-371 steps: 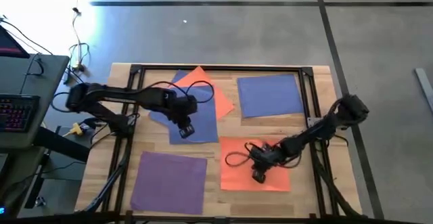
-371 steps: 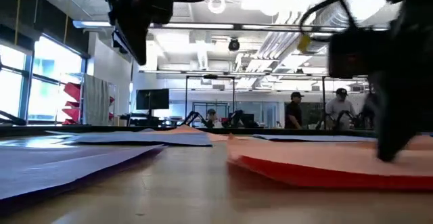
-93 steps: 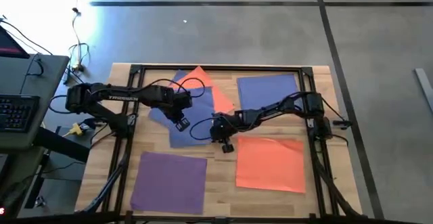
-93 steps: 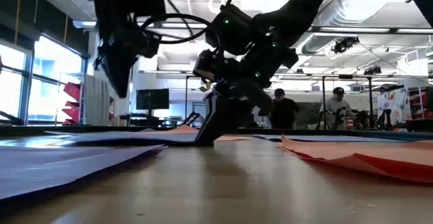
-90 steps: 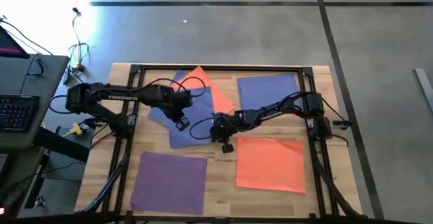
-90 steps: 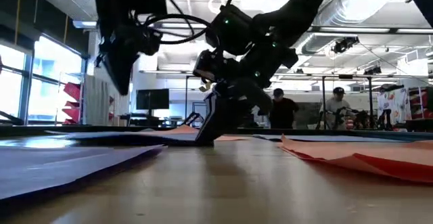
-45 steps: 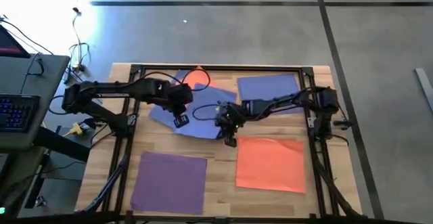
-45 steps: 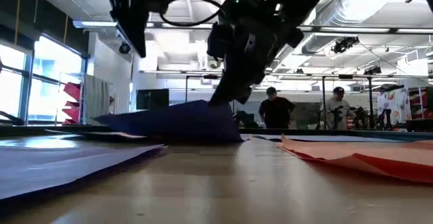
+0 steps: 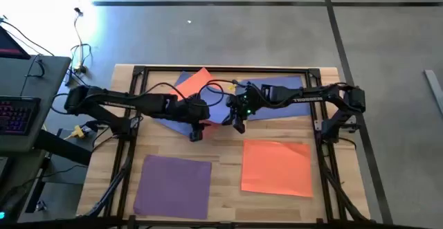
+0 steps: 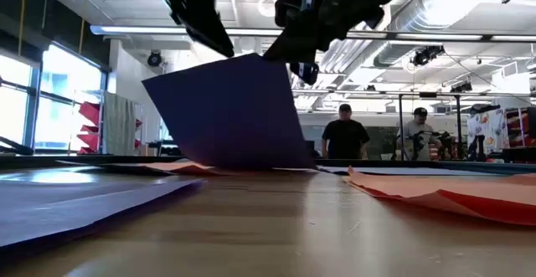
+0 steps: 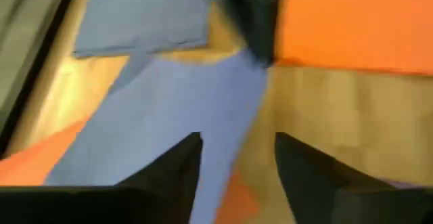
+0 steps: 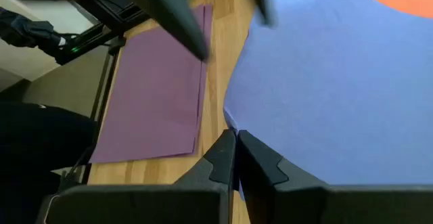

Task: Organize paper
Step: Stack the blue colored paper on top of the blue colored paper

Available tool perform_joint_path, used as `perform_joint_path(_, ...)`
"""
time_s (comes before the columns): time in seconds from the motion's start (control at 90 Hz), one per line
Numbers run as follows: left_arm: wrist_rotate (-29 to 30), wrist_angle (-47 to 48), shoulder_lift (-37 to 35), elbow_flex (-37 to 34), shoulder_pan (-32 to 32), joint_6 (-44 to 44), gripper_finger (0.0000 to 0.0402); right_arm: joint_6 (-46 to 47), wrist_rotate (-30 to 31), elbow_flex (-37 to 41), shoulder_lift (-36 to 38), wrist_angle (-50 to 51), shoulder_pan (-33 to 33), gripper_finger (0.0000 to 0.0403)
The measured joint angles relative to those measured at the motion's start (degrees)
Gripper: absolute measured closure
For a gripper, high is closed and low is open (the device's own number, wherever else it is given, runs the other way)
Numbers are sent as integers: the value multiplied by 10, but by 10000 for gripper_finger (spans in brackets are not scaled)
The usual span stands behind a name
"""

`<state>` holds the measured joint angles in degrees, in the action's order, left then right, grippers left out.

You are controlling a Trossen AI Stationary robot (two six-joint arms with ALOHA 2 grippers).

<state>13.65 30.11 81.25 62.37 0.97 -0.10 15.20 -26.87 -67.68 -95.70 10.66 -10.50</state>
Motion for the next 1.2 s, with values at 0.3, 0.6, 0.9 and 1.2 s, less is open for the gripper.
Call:
perform_joint_path(0.3, 22, -18, 64, 0, 0, 21, 217, 2, 1, 0, 5, 11, 4, 403)
perform_joint_path(0.6, 15, -8, 69, 3, 8, -40, 396, 21, 67, 0, 37, 29, 3, 403)
perform_joint_path(0.9, 53, 28, 17, 41, 10, -53, 401, 57, 154, -1, 168, 116, -31, 312)
perform_joint_path(1.2, 58, 27, 5, 53, -18, -57, 401, 25, 202, -1, 231, 160, -34, 169)
